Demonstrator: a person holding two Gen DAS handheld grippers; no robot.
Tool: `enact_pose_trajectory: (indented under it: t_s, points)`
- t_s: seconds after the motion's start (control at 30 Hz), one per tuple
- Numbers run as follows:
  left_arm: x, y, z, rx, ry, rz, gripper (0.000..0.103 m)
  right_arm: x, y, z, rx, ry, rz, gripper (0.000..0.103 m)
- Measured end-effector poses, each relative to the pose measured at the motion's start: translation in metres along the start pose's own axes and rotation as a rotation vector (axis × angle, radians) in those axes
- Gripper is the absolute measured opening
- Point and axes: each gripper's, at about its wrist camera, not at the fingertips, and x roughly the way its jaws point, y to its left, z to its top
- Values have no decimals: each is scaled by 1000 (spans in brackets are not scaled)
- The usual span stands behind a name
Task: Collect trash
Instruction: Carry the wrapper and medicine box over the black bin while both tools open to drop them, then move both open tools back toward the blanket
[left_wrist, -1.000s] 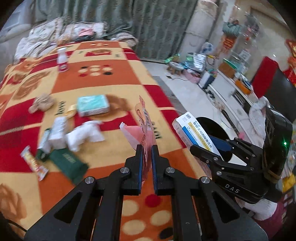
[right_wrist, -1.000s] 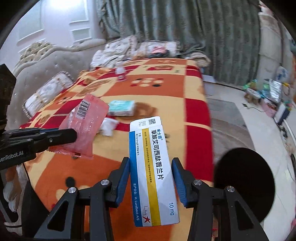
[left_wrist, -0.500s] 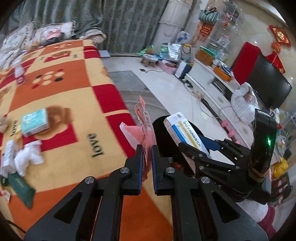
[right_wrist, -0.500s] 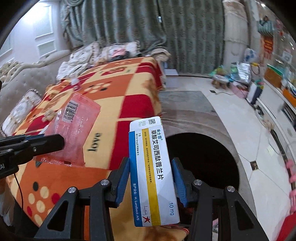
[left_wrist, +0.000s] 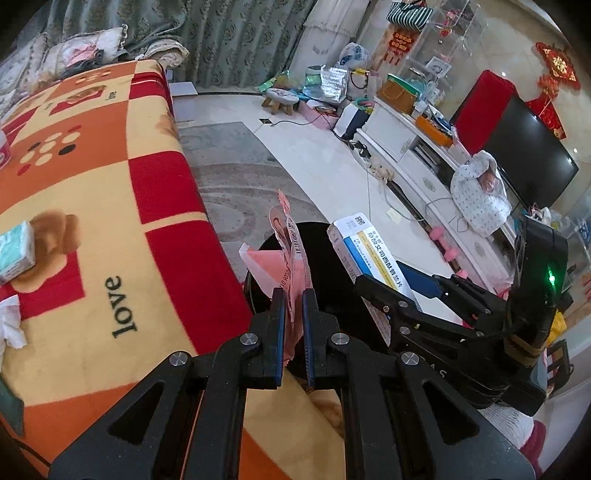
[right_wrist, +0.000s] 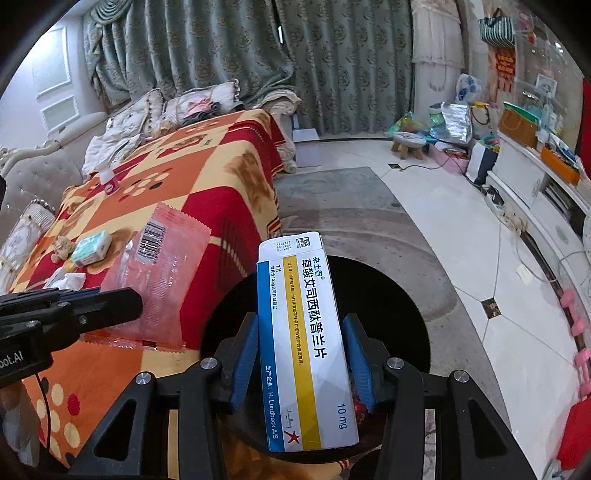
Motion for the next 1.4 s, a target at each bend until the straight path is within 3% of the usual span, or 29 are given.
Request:
enact_pose_trajectory:
  t_s: [0.7,0.77,0.83,0.9,1.13,1.4]
  points:
    - [31,-2,-1,-26,26,-28,8,19,-26,-3,65,22,2,48]
    - [32,-1,0,-32,25,-39,10,20,-28,-2,76,23,-1,48]
    - [32,0,-1,-35,29,-45,32,21,-29,-2,87,26,3,49]
    - [31,1,-2,-41,32,-56,39,22,-29,-3,93,33,2,49]
    - [24,3,-9,-35,36,-19,39,20,-27,-9,108,44,6,53]
    - [3,18,-16,-38,3,77,39,15,-5,-11,58,46,21,54]
